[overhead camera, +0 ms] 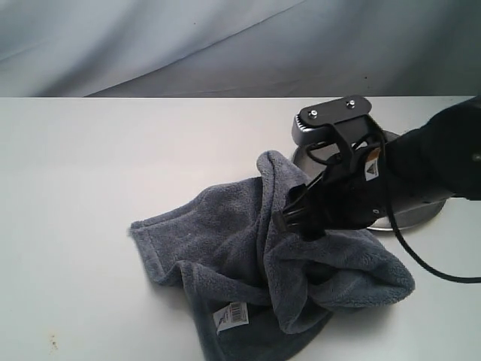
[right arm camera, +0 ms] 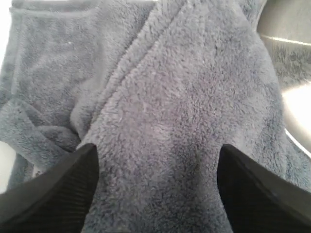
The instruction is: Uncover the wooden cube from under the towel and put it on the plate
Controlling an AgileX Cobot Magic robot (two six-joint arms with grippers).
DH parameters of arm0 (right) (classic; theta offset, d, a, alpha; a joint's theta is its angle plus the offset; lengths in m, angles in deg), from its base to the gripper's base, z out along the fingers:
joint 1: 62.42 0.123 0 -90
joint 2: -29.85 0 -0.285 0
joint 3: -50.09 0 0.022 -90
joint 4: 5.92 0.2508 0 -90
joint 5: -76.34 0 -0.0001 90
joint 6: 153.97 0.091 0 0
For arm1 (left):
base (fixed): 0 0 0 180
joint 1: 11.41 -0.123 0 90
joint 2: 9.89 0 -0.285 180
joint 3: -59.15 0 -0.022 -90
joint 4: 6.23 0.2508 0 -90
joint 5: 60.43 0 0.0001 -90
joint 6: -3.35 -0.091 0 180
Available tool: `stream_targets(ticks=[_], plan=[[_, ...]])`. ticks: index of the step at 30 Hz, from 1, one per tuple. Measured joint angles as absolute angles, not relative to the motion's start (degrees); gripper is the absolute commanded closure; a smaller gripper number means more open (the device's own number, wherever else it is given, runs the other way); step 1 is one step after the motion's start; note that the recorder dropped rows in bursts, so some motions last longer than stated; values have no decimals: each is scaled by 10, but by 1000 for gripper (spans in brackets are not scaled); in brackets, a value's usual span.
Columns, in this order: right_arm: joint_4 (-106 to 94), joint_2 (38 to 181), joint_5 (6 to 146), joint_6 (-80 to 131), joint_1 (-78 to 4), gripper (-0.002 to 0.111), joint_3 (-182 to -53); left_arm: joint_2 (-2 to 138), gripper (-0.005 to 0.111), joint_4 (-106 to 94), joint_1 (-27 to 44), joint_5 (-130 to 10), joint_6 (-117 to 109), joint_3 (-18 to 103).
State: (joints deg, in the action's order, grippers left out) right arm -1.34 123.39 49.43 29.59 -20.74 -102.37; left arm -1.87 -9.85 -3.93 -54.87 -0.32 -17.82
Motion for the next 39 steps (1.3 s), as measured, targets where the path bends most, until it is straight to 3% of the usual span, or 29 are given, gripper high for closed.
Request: stream_targets(ticks=[4, 10, 13, 14, 15, 25, 32, 39], plan=[[-32, 1279, 495, 292, -207, 58, -1024, -19, 107, -99, -39, -549, -3, -178], [-32, 1291, 493, 292, -207, 67, -1024, -19, 107, -99, -39, -549, -3, -178], [-32, 1291, 492, 292, -207, 86, -1024, -19, 107, -99, -39, -549, -3, -178], [-32, 1291, 491, 292, -207, 102, -1024, -19, 107, -99, -39, -549, -3, -178], [-32, 1291, 491, 292, -207, 108, -1024, -19, 107, -99, -39, -549, -3, -178], [-25, 1217, 516, 292, -207, 108, -1024, -19, 107, -99, -39, -549, -3, -178], [-20, 1140, 653, 292, -207, 108, -1024, -19, 107, -99, -39, -549, -3, -178], [-23, 1162, 815, 292, -204, 108, -1024, -19, 107, -99, -39, -549, -3, -178]])
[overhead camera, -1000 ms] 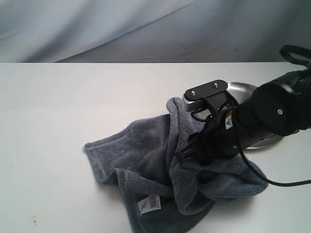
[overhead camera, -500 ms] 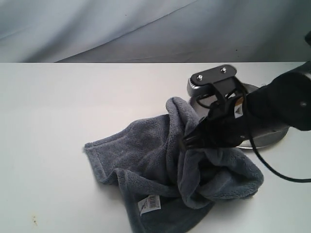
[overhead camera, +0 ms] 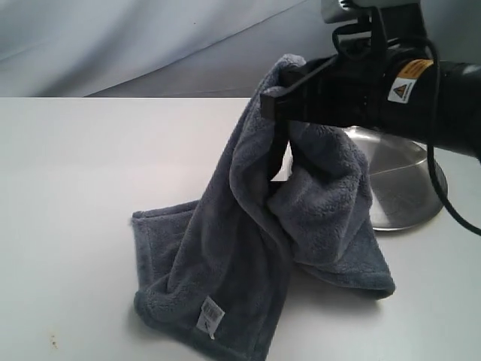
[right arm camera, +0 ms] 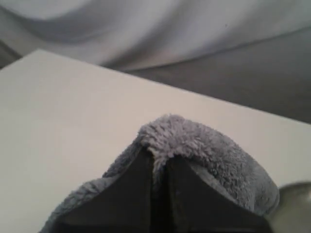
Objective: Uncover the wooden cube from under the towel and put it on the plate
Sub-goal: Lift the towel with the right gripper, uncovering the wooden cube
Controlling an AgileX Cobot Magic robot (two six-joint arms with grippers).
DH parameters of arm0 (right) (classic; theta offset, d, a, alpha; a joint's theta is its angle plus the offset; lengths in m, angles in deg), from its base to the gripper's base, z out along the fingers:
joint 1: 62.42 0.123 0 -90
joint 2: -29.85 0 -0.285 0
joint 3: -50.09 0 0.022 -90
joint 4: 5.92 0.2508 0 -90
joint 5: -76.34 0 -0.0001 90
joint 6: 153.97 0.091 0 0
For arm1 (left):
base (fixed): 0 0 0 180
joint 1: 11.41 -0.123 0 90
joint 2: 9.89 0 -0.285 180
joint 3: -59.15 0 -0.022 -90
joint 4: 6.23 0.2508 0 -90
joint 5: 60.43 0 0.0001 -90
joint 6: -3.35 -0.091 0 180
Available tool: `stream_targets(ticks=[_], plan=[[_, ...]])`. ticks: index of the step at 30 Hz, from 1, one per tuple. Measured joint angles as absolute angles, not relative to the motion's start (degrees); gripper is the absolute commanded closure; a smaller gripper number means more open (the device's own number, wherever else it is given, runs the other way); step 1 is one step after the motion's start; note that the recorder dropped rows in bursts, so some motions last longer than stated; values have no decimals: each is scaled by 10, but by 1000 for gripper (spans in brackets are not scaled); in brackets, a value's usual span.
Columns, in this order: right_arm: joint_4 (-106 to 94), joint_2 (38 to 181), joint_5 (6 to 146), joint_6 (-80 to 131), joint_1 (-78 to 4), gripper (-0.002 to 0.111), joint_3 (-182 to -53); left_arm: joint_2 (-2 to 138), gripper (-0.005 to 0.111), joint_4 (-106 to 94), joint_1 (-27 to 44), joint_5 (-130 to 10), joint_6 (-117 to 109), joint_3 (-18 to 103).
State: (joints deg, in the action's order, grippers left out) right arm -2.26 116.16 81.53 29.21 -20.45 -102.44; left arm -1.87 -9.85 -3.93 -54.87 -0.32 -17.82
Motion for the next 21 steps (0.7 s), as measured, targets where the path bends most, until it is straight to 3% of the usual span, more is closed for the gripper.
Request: stream_targets(ticks=[10, 15, 18, 21], plan=[[-124, 1292, 1006, 292, -191, 108, -1024, -19, 107, -99, -39, -549, -3, -178], [-124, 1363, 1010, 292, -191, 108, -1043, -19, 107, -99, -39, -549, -3, -178], [-124, 1396, 972, 292, -191, 94, -1073, -19, 107, -99, -39, -549, -3, -178], [-124, 1401, 939, 292, -191, 67, -1091, -19, 107, -99, -39, -549, -3, -178]])
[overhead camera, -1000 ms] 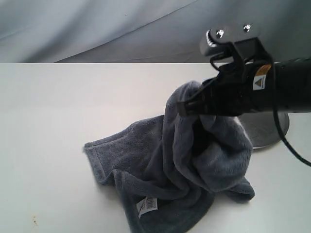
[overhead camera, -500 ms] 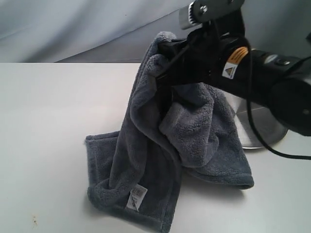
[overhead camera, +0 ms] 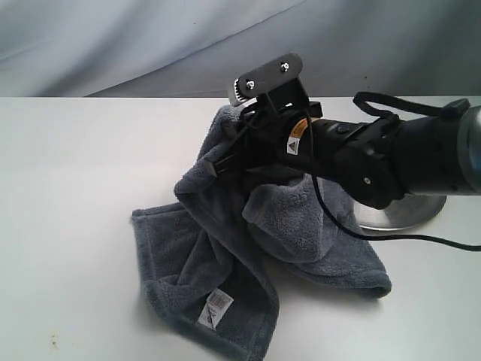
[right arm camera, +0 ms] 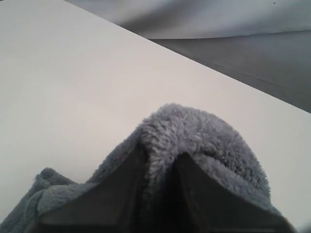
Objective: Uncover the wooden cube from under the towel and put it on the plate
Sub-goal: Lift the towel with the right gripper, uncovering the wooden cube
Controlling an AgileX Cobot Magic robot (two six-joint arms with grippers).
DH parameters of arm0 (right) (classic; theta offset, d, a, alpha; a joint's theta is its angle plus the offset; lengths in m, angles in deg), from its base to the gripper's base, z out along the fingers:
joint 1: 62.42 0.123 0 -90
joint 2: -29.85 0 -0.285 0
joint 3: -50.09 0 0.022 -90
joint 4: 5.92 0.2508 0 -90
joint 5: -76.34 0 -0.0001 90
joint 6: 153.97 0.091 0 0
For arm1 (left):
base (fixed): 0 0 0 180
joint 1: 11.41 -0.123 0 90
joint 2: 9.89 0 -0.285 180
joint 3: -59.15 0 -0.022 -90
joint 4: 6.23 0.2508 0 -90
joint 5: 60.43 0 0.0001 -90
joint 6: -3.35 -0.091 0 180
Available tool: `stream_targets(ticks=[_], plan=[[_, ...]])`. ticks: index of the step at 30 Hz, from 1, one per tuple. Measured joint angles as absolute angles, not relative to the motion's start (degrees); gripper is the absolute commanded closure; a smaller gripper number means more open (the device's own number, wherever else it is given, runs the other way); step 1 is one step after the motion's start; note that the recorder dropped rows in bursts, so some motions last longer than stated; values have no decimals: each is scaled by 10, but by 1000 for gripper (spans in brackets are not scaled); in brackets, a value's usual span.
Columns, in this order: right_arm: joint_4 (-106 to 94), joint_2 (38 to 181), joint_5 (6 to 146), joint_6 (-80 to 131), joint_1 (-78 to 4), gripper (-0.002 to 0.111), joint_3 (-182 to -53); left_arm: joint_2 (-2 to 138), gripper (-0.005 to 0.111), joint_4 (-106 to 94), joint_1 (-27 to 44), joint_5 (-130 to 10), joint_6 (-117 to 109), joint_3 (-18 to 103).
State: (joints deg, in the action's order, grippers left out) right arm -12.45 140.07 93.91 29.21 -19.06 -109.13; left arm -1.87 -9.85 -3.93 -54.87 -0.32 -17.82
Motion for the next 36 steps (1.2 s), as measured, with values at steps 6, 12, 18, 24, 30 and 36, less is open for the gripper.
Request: stream_targets(ticks=[6, 12, 18, 24, 30, 36], plan=[[-124, 1370, 876, 292, -191, 40, -1104, -19, 107, -99, -39, -549, -3, -178], [-124, 1275, 681, 292, -191, 46, -1104, -19, 107, -99, -39, -549, -3, -178], [-124, 1203, 486, 294, -191, 37, -1104, -19, 107, -99, -39, -549, -3, -178], [-124, 1199, 487, 333, -191, 32, -1062, -19, 107, -99, -39, -549, -3, -178], [-124, 1220, 563, 364, -191, 32, -1021, -19, 107, -99, -39, -549, -3, -178], [-150, 1282, 611, 370, -191, 34, -1017, -19, 107, -99, -39, -549, -3, -178]])
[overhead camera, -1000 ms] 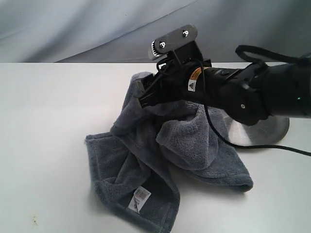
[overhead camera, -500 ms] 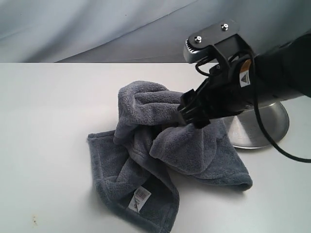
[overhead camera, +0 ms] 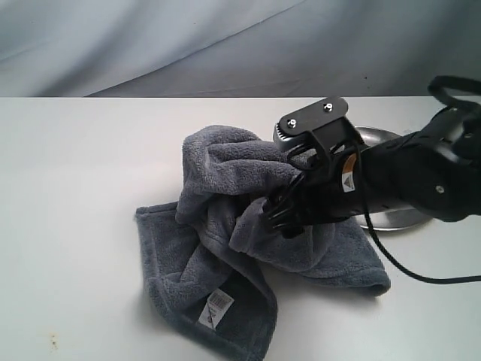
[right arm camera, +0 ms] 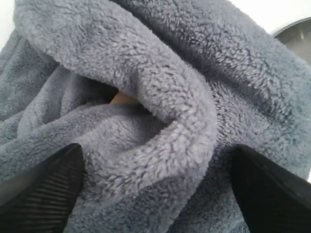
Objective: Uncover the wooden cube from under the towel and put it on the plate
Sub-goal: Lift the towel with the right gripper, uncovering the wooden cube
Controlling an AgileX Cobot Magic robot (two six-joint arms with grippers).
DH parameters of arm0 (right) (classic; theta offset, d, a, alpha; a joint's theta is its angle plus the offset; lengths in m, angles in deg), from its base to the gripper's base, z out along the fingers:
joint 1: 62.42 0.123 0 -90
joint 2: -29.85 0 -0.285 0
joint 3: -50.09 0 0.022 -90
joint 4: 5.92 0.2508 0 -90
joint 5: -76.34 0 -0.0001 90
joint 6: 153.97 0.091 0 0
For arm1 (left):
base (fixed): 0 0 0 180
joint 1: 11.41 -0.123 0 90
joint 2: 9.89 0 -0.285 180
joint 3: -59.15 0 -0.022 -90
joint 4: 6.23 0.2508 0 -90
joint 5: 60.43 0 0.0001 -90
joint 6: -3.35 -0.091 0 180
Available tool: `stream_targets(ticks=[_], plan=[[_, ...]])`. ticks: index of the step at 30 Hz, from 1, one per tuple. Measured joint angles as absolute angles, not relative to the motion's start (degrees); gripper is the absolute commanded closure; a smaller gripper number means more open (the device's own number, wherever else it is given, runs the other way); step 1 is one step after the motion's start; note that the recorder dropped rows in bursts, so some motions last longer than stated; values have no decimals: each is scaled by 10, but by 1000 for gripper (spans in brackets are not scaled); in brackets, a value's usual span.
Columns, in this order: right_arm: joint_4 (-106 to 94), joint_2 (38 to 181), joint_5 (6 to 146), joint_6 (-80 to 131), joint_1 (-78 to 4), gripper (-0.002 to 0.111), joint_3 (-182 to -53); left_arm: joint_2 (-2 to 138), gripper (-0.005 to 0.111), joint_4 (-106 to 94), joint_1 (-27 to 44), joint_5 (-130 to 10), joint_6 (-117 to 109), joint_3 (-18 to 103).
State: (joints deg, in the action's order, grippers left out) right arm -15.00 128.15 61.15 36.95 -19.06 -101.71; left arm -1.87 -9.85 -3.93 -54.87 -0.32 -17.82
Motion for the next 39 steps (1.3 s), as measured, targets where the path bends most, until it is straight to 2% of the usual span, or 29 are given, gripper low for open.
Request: stream_targets(ticks=[3, 6, 12, 14, 23, 31, 39], plan=[[-151, 1310, 619, 380, -191, 39, -1017, -19, 107, -99, -39, -549, -3, -178], [-153, 1328, 620, 395, -191, 52, -1017, -19, 107, -99, -39, -549, -3, -178], [-155, 1327, 610, 402, -191, 97, -1017, -19, 107, -99, -39, -549, -3, -178], [-155, 1313, 603, 404, -191, 108, -1017, -19, 107, -99, -39, -549, -3, -178], [-160, 1187, 621, 404, -191, 108, -1017, -19, 107, -99, -39, -549, -3, -178], [-189, 1158, 813, 373, -191, 108, -1017, -19, 107, -99, -39, -549, -3, -178], [-182, 1224, 984, 240, -191, 108, -1017, -19, 107, -99, -39, -549, -3, -178]])
